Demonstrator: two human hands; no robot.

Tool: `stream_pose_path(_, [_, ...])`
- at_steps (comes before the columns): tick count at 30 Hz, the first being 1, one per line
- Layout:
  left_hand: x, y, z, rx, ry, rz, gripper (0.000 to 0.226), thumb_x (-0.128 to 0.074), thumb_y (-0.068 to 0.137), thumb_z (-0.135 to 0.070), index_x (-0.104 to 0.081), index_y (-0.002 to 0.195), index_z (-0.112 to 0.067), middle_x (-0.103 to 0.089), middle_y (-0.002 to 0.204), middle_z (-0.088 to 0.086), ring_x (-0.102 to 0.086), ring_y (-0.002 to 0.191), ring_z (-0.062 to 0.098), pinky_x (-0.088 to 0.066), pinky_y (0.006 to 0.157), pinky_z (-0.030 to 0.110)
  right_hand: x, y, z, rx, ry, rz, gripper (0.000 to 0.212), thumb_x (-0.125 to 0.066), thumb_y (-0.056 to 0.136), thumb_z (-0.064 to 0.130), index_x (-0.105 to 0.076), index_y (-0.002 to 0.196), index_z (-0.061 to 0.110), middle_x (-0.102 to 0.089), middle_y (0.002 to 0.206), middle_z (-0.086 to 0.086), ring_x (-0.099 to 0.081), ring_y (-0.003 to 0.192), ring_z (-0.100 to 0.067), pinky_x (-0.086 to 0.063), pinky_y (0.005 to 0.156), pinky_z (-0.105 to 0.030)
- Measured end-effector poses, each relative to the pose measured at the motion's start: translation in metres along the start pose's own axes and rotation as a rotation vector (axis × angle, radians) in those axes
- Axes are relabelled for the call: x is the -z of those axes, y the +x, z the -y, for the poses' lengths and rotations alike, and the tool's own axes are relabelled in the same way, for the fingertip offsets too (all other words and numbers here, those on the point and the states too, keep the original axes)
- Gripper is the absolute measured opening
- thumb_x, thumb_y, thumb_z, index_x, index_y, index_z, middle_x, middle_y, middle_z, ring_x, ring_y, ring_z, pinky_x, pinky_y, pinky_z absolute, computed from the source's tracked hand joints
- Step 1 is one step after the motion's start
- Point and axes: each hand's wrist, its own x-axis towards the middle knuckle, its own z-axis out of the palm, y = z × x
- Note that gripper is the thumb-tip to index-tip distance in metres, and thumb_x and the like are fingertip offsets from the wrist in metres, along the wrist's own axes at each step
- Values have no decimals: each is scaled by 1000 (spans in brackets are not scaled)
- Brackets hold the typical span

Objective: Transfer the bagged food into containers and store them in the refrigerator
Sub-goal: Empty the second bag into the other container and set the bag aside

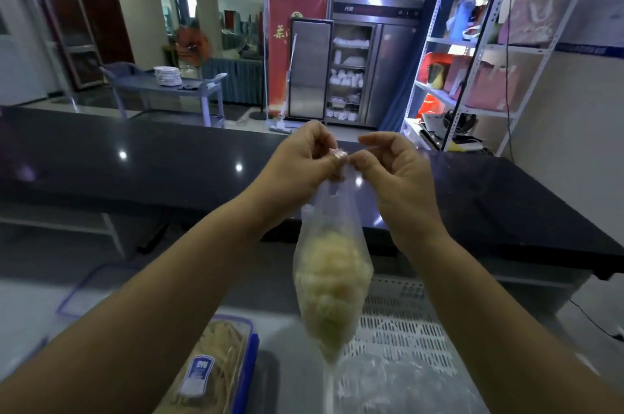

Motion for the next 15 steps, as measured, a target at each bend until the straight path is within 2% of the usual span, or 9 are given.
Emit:
stream_pose_path(3, [32,-15,-7,21,-4,-48,8,-53,91,-4,-46,88,-7,-59,74,16,-59,65,22,-53,62,29,-27,-19,-21,-76,-42,55,18,-62,88,18,-58,103,28,-67,95,-7,-64,91,-21,-54,80,-31])
stream_pose_path(5, [55,-24,-12,16,8,-80,13,-53,91,-3,-46,84,-10,-59,73,15,-59,64,20,-52,60,28,-48,-35,-34,-160,-67,166,21,-61,87,25,-55,105,32,-66,98,5,-63,90,-9,-52,75,-20])
stream_pose_path(9, [105,-46,-19,-9,14,-100,11,-55,89,-2,-48,85,-9,-62,71,6,-63,69,16,-53,60,22,-96,-69,-52,-321,46,391,37,-59,83,40,-55,117,26,-67,109,1,-66,98,-15,-56,77,-29])
stream_pose_path(13, [162,-74,-13,-14,-41,-118,10,-58,87,0,-50,86,-7,-63,70,3,-64,71,15,-53,63,23,-154,-96,-54,-370,146,491,32,-55,91,32,-56,121,24,-68,111,3,-66,101,-16,-54,76,-23])
stream_pose_path(15, [190,-89,-8,7,-67,-107,10,-59,86,-2,-51,86,-8,-63,71,2,-66,73,14,-54,66,24,-189,-106,-53,-401,164,473,31,-55,91,28,-57,121,21,-68,110,0,-66,101,-17,-54,78,-25])
